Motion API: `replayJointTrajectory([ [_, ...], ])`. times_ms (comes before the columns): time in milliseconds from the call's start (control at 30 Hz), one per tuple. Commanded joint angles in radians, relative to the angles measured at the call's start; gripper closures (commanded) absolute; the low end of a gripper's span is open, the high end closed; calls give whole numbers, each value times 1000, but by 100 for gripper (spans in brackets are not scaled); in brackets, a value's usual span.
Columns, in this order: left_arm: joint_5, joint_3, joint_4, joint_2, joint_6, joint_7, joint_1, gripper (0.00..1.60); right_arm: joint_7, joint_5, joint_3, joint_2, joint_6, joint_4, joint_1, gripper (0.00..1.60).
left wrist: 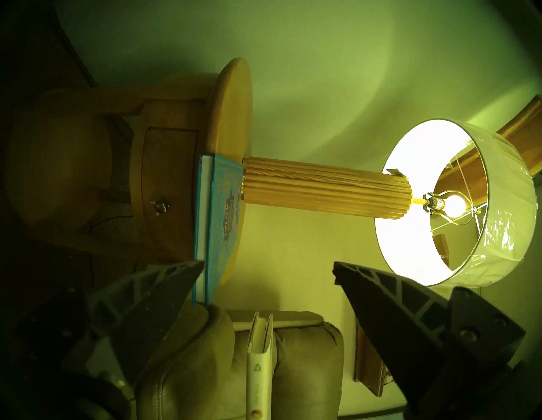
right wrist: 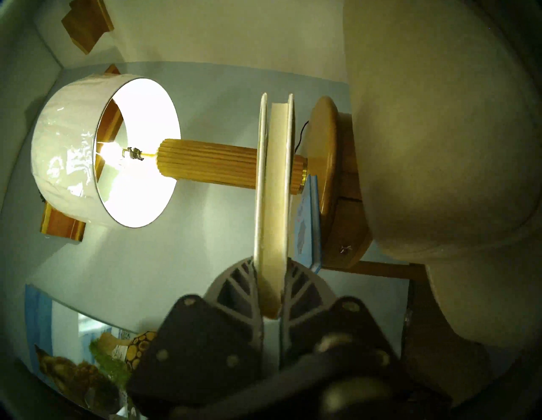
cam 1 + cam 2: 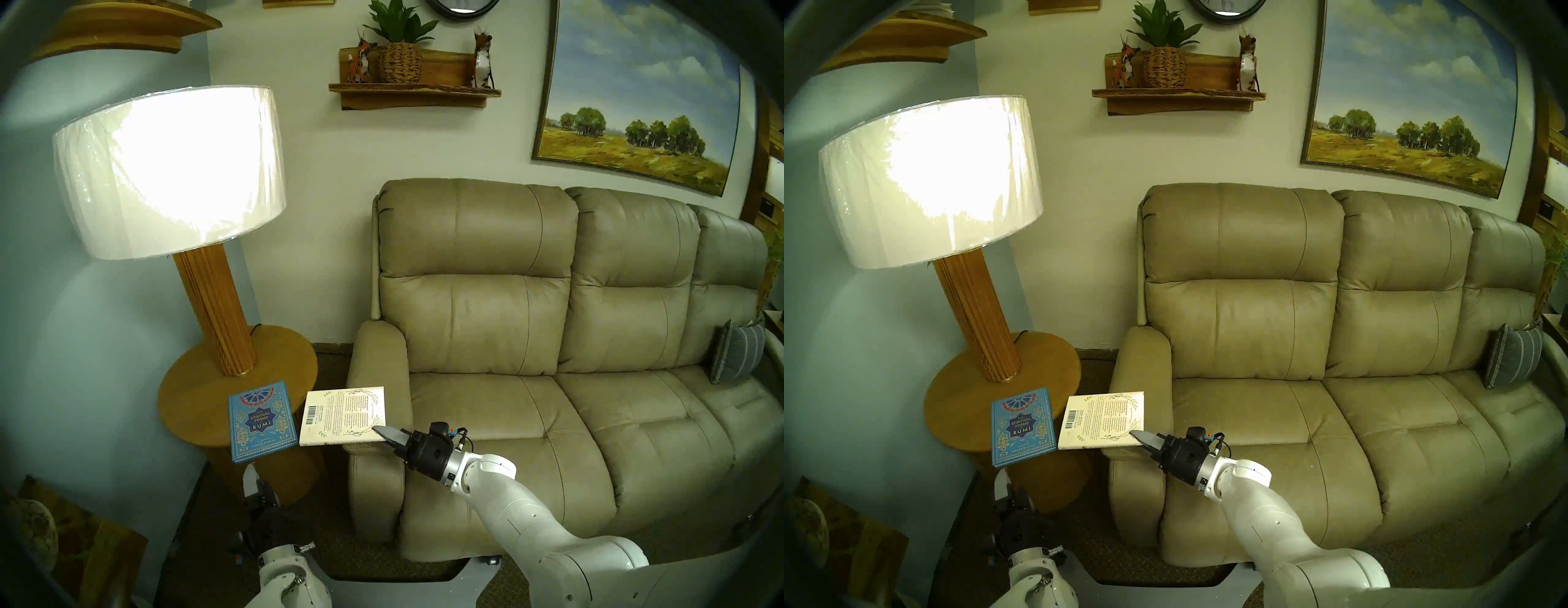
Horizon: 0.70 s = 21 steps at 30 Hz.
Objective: Move books from sofa to side table
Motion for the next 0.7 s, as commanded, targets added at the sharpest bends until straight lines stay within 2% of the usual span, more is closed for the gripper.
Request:
replayJointTrajectory([
  [0, 4, 64, 0, 20, 0, -8, -40, 0, 65, -8, -43, -28, 34, -99, -41, 160],
  [267, -3, 85, 60, -3, -22, 2, -111, 0, 67, -20, -67, -11, 66, -198, -111, 160],
  [400, -4, 104, 82, -2, -32, 3, -138, 10, 45, -20, -63, -7, 84, -250, -141, 160],
  [433, -4, 107, 87, -3, -33, 1, -142, 27, 41, -20, -62, -7, 86, -257, -145, 160],
  [533, -5, 111, 96, -7, -42, -10, -156, 34, 28, -23, -61, -6, 95, -272, -154, 160],
  [633, -5, 107, 96, -11, -54, -24, -162, 80, 16, -24, -59, -6, 99, -277, -159, 160],
  [667, -1, 99, 96, -17, -57, -27, -163, 82, 15, -25, -59, -5, 99, -276, -159, 160],
])
